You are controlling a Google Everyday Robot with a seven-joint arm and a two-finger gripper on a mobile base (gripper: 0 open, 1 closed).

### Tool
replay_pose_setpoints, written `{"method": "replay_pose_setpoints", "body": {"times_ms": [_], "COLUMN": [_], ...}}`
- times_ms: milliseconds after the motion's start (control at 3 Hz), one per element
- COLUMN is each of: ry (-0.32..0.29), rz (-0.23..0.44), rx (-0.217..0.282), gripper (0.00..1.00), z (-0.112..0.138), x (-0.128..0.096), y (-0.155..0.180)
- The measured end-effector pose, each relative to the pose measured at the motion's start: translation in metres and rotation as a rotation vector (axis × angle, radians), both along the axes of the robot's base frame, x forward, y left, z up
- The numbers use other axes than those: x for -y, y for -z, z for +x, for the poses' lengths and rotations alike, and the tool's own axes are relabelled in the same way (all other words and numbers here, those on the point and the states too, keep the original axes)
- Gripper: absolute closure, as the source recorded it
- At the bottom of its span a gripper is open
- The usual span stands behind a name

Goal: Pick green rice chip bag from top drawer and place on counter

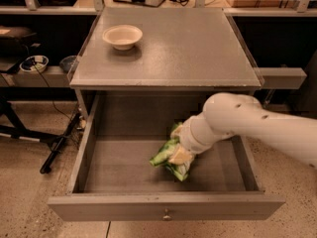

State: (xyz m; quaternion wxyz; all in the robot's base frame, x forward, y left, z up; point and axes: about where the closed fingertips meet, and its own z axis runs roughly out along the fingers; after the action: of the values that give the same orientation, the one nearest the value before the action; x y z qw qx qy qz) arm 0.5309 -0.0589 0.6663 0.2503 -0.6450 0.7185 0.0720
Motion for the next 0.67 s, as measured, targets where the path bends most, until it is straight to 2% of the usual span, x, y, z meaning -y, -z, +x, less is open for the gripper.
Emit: {"method": "replay_pose_setpoints", "body": {"times_ms": [333,667], "ry": [-0.056,-0.174], "rz": [0.134,0.240], "rx": [-0.002,0.053], "gripper": [1.00,1.00], "z": [-0.008,-0.019], "x": [0.002,0.015], "y": [-0.048,-0.106]}}
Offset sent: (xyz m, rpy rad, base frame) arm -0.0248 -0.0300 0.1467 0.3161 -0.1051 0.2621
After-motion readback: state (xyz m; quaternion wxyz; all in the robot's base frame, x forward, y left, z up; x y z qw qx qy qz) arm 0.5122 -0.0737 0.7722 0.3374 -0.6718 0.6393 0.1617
